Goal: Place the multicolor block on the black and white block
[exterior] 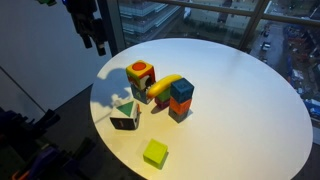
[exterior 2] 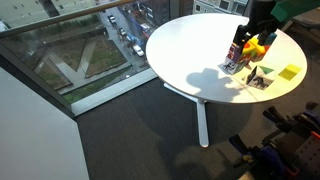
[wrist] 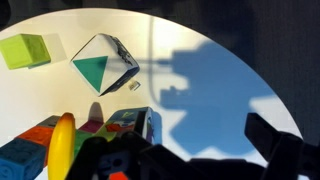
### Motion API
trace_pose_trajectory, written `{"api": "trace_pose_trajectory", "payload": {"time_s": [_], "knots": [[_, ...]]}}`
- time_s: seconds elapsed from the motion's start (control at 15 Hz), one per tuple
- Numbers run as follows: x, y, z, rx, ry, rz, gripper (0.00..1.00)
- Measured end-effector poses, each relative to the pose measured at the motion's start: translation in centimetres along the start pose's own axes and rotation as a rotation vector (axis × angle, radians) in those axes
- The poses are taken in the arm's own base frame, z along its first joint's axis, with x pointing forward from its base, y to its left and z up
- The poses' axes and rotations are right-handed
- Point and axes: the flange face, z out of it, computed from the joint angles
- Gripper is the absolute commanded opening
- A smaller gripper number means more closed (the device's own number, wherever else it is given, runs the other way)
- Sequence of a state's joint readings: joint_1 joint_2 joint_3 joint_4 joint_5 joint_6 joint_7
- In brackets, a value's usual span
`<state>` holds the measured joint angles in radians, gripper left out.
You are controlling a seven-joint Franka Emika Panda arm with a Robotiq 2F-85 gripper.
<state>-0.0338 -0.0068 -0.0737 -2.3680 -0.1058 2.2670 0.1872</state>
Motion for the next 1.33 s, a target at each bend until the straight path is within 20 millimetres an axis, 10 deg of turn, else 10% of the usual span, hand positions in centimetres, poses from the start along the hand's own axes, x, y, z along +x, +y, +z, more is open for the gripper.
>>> {"api": "trace_pose_trajectory", "payload": {"time_s": [1.33], "knots": [[-7.5,1.9,-10.5,0.056,0.146,-0.031,1.0]]}}
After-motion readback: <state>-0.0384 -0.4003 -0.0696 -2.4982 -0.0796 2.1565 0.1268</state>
